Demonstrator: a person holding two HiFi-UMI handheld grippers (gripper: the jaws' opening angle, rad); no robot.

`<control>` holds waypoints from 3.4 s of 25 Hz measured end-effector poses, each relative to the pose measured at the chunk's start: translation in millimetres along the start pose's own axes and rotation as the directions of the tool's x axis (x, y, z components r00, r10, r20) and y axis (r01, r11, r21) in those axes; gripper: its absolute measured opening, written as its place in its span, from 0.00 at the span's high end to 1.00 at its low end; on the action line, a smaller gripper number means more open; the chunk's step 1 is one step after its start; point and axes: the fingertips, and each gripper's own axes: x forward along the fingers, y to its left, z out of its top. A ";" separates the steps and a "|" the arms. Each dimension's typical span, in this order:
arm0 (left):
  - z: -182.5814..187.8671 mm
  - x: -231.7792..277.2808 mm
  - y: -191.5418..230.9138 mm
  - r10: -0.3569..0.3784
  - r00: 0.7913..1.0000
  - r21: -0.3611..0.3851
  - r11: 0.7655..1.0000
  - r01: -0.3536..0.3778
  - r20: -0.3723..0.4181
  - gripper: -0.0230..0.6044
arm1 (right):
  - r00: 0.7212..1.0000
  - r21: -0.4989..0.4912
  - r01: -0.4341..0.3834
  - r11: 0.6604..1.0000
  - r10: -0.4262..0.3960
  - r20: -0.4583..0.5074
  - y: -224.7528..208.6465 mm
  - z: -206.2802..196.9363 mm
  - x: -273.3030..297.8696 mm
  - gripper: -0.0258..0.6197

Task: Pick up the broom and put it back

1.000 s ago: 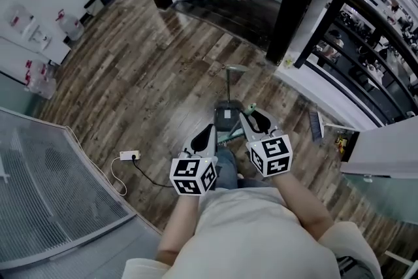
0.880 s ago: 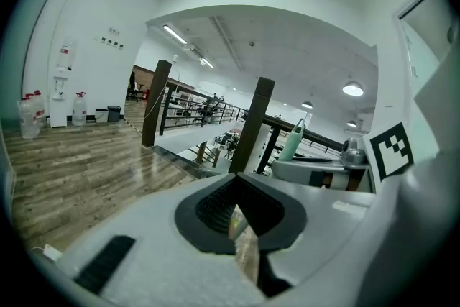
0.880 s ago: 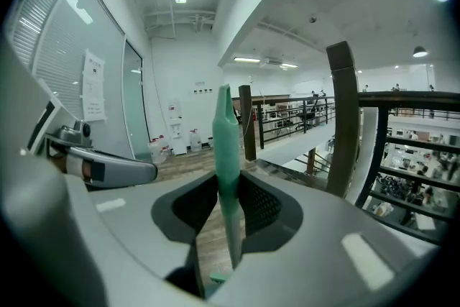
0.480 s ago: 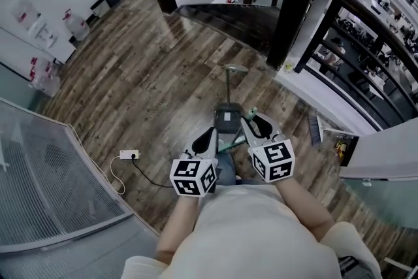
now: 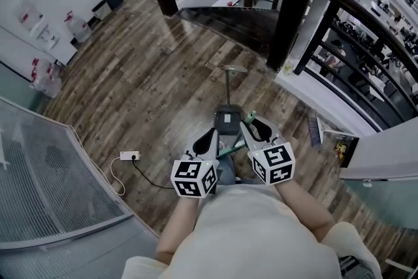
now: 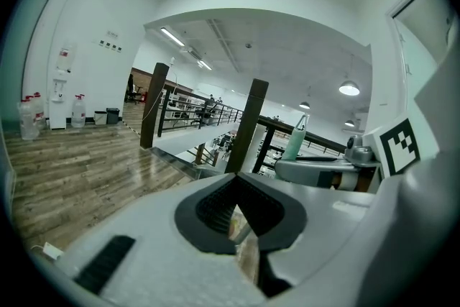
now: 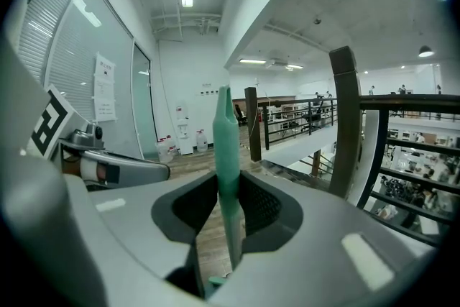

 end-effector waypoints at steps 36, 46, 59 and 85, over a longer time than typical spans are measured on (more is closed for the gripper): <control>16.5 63.8 59.3 0.004 0.999 -0.048 0.999 -0.006 -0.038 0.96 | 0.999 0.034 0.012 0.999 -0.011 -0.052 -34.8 10.6 84.1 0.80; 22.9 94.7 86.7 0.009 0.998 -0.053 0.999 -0.012 -0.067 0.96 | 0.997 0.047 0.026 0.999 -0.022 -0.076 -53.1 7.4 123.4 0.80; 12.4 138.6 128.8 0.019 0.991 -0.067 0.997 -0.028 -0.129 0.96 | 0.991 0.068 0.056 0.996 -0.048 -0.126 -78.8 -14.5 175.3 0.80; -29.9 222.5 189.6 0.001 0.977 -0.085 0.996 -0.020 -0.213 0.96 | 0.962 0.114 0.142 0.983 -0.109 -0.250 -134.1 -108.3 278.4 0.80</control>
